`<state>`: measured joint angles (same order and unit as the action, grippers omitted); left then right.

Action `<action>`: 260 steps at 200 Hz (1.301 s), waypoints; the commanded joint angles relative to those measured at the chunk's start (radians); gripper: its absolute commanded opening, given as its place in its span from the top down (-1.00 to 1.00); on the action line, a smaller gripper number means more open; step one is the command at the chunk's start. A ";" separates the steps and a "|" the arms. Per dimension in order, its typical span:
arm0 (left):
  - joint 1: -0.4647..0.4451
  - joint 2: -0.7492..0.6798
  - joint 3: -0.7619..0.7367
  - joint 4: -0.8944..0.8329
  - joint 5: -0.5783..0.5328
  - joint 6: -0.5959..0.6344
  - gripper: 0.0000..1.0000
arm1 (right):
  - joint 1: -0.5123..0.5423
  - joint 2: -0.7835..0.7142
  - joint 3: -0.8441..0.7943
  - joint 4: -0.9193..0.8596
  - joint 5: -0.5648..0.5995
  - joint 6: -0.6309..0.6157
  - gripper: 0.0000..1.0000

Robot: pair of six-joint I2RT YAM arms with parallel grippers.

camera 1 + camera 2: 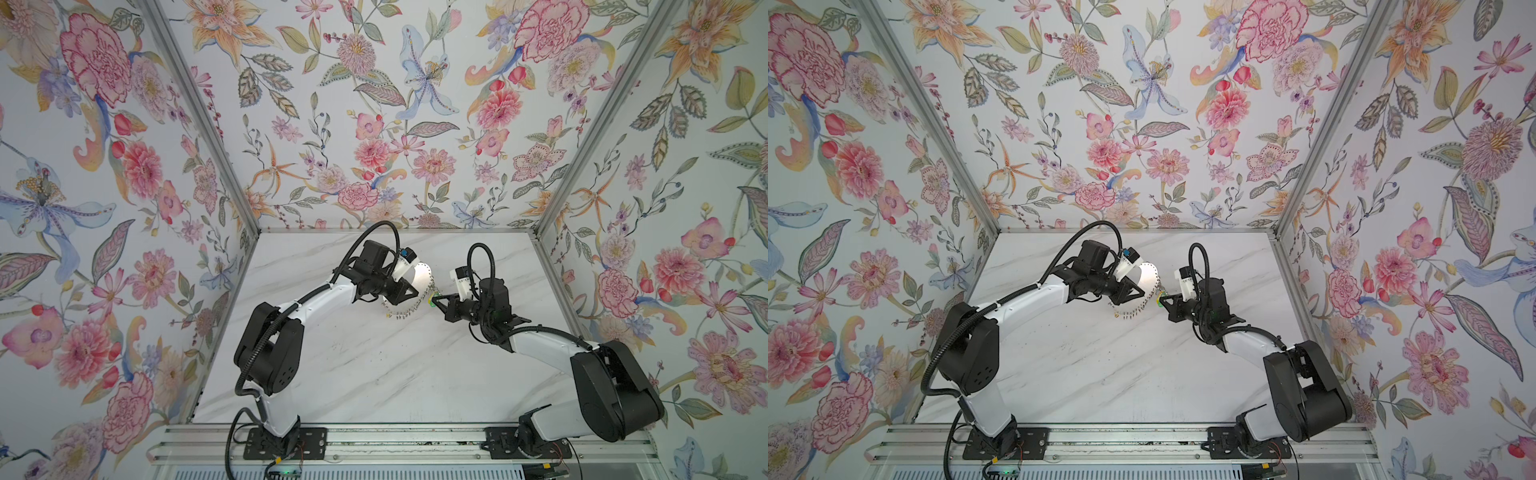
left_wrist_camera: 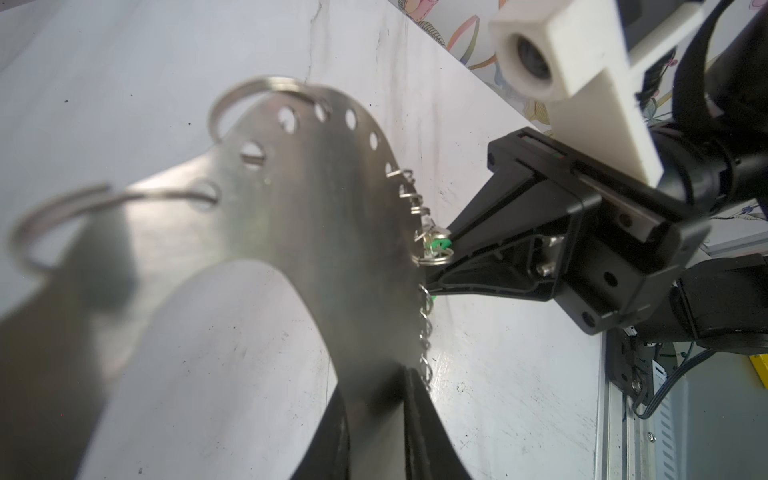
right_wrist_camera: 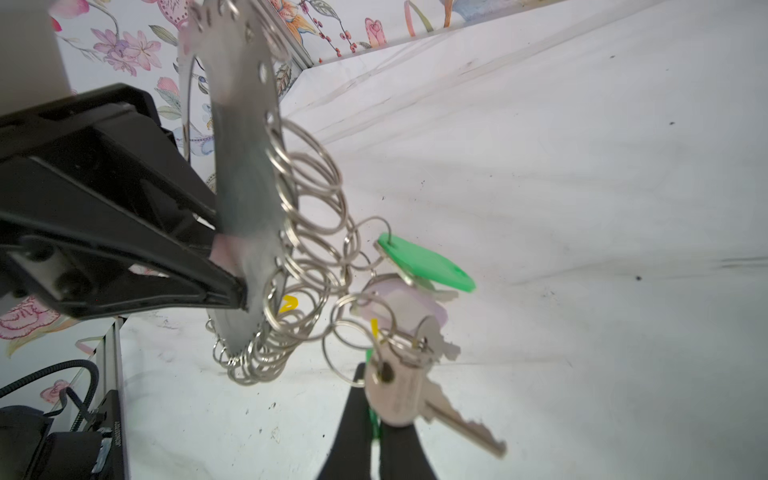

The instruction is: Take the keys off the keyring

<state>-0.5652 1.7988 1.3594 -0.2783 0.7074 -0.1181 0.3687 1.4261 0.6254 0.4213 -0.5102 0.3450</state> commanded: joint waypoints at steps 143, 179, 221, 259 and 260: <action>0.025 -0.101 -0.084 0.100 -0.026 -0.040 0.85 | -0.093 -0.139 -0.015 -0.316 0.044 -0.134 0.80; 0.021 -0.086 -0.127 0.144 -0.028 -0.062 0.71 | -0.073 -0.139 0.016 -0.356 0.041 -0.126 0.85; -0.013 -0.020 -0.186 0.254 -0.002 -0.089 0.22 | -0.032 -0.128 0.125 -0.470 0.031 -0.144 0.85; -0.035 0.068 -0.196 0.329 0.032 -0.115 -0.03 | 0.008 -0.107 0.180 -0.517 0.061 -0.164 0.85; -0.036 0.070 -0.197 0.331 0.034 -0.115 -0.03 | 0.008 -0.106 0.180 -0.517 0.061 -0.163 0.85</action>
<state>-0.5842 1.8122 1.1790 -0.0208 0.7036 -0.2047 0.3607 1.3045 0.7681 -0.0498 -0.4572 0.2115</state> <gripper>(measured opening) 0.493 0.074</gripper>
